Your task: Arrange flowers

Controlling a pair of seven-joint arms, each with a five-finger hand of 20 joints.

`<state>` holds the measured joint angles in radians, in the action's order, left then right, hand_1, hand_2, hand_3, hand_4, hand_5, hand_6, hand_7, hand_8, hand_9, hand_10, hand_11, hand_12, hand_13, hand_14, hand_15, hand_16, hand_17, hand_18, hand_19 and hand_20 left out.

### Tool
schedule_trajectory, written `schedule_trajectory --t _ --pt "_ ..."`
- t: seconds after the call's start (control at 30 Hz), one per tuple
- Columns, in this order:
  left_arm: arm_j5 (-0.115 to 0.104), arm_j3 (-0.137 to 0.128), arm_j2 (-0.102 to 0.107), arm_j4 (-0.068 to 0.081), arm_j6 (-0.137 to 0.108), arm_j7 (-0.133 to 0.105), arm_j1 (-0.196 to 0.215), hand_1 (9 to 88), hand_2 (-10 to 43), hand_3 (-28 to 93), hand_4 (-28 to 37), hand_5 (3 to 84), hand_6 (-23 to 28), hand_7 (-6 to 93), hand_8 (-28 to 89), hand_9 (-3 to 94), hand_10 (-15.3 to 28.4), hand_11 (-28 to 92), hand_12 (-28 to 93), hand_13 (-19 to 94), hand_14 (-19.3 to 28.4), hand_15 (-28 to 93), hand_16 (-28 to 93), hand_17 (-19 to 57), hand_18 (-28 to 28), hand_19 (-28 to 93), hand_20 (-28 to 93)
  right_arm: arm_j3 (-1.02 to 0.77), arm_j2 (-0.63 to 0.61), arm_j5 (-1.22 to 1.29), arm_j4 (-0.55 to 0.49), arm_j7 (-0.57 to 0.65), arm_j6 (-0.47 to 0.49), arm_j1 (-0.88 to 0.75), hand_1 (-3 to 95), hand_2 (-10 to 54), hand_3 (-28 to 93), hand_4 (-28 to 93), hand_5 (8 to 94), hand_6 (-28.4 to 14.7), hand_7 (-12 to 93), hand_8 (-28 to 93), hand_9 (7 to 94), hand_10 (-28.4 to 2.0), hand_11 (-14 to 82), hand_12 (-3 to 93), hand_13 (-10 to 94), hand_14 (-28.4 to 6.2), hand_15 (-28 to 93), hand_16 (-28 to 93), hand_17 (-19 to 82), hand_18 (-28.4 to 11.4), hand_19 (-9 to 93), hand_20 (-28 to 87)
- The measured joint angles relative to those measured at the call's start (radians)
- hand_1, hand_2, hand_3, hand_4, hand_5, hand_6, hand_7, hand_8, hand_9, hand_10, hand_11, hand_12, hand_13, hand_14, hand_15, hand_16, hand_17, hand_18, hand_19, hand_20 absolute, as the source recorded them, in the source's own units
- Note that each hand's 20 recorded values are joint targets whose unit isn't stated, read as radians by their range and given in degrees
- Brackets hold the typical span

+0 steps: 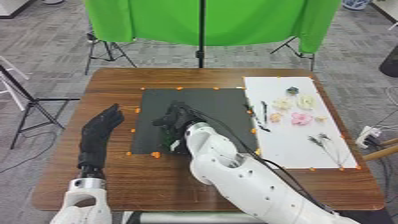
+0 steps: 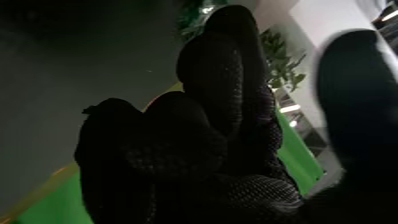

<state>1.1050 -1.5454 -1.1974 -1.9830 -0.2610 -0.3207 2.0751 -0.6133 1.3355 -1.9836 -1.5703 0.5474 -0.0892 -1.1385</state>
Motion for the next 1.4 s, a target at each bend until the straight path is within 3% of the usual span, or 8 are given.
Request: schedule_trajectory --t 0.23,0.5,1.1,1.27,1.4 --pt "0.004 -0.024 -0.018 -0.022 -0.001 0.006 0.038 18.1 2.6 71 -28.3 44.8 4.7 10.7 -7 40.4 13.1 17 9 32 16.1 25 -4 6.3 11.2 9 19 -0.032 -0.058 -0.125 -0.136 -0.008 0.109 -0.052 18.1 3.4 60 -14 80.4 -6.1 18 -8 84.2 -15.8 51.9 26.9 94 -4.5 63 28 76 -6.9 93 48" --pt "0.007 -0.031 -0.019 -0.024 -0.001 0.013 0.047 18.2 2.6 71 -28.3 44.8 4.7 10.6 -7 40.4 13.1 17 9 32 16.2 25 -4 6.3 11.2 9 19 -0.032 -0.091 -0.116 -0.147 0.031 0.283 -0.056 17.5 5.6 59 -14 79.9 -6.4 16 -7 84.7 -16.0 51.5 27.1 94 -4.6 64 28 76 -6.9 93 48" --pt "0.009 -0.031 -0.020 -0.024 0.000 0.017 0.048 18.5 2.5 71 -28.3 44.7 4.9 10.5 -7 40.4 13.1 17 9 32 16.4 26 -4 6.2 11.3 9 19 -0.009 -0.090 -0.048 -0.190 0.021 0.305 -0.077 18.0 5.1 60 -13 79.9 -6.2 16 -6 84.1 -16.1 51.0 27.5 94 -4.8 62 28 75 -7.3 93 48" --pt "0.009 -0.032 -0.023 -0.025 0.001 0.018 0.048 18.6 2.5 71 -28.3 44.7 4.8 10.7 -7 40.4 13.1 17 9 32 16.5 26 -4 6.1 11.4 9 19 -0.052 -0.105 -0.055 -0.221 0.014 0.295 -0.105 22.2 0.6 62 -12 77.2 -5.1 18 -6 81.3 -16.0 49.2 28.1 91 -5.7 61 34 71 -9.5 93 53" --pt "0.010 -0.039 -0.027 -0.030 0.001 0.021 0.055 18.6 2.5 71 -28.3 44.6 4.8 10.6 -7 40.5 13.1 17 9 32 16.5 26 -4 6.1 11.3 9 19 -0.168 -0.161 -0.065 -0.329 -0.001 0.258 -0.166 26.7 -4.6 65 -11 73.3 -4.0 18 -6 77.9 -16.3 39.6 27.8 86 -7.1 64 34 66 -12.1 93 57"
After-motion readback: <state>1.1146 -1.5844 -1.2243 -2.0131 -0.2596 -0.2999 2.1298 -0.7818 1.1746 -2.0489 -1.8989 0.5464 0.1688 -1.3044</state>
